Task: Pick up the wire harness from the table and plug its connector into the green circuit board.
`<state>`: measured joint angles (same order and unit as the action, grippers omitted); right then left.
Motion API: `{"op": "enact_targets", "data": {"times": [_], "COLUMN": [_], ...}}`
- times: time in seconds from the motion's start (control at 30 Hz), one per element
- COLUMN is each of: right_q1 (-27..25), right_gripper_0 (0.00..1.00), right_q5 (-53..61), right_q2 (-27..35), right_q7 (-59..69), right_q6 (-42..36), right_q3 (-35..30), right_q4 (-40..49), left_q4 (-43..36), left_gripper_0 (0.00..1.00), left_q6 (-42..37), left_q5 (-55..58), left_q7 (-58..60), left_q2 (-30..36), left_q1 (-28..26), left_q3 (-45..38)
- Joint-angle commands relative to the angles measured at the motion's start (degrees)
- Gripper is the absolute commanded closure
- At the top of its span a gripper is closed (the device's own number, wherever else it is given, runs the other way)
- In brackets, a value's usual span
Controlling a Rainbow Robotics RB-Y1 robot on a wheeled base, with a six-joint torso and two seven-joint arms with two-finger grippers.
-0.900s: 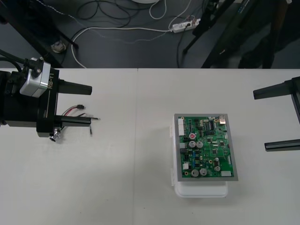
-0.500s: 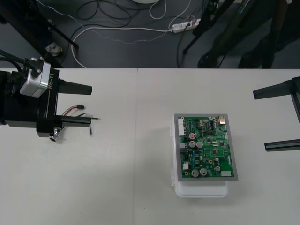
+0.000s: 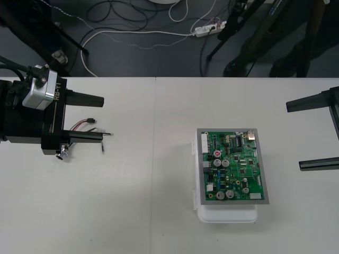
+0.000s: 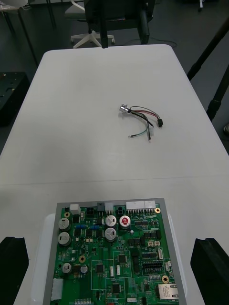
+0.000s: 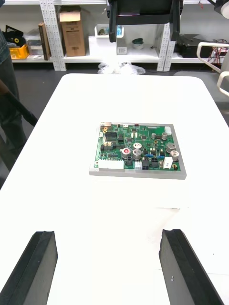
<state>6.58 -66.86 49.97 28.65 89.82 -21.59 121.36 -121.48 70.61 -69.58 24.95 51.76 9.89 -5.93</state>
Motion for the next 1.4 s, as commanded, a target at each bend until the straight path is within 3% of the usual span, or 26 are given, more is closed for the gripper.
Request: {"op": "enact_targets", "data": {"times": [0.03, 1.4], "right_q1": [-0.61, -0.61], "right_gripper_0": [0.0, 0.0], "right_q5": [0.94, 0.94], "right_q2": [-0.4, -0.4], "right_q7": [1.06, 1.06], "right_q6": [0.18, 0.18], "right_q3": [-1.09, -1.09], "right_q4": [1.16, 1.16], "left_q4": [0.01, 0.01], "left_gripper_0": [0.37, 0.37], "left_q6": [-2.76, -2.76], "left_q5": [0.94, 0.94], "left_q7": [2.65, 2.65], "left_q2": [0.88, 0.88], "left_q1": [1.63, 1.63], "left_q3": [0.48, 0.48]}}
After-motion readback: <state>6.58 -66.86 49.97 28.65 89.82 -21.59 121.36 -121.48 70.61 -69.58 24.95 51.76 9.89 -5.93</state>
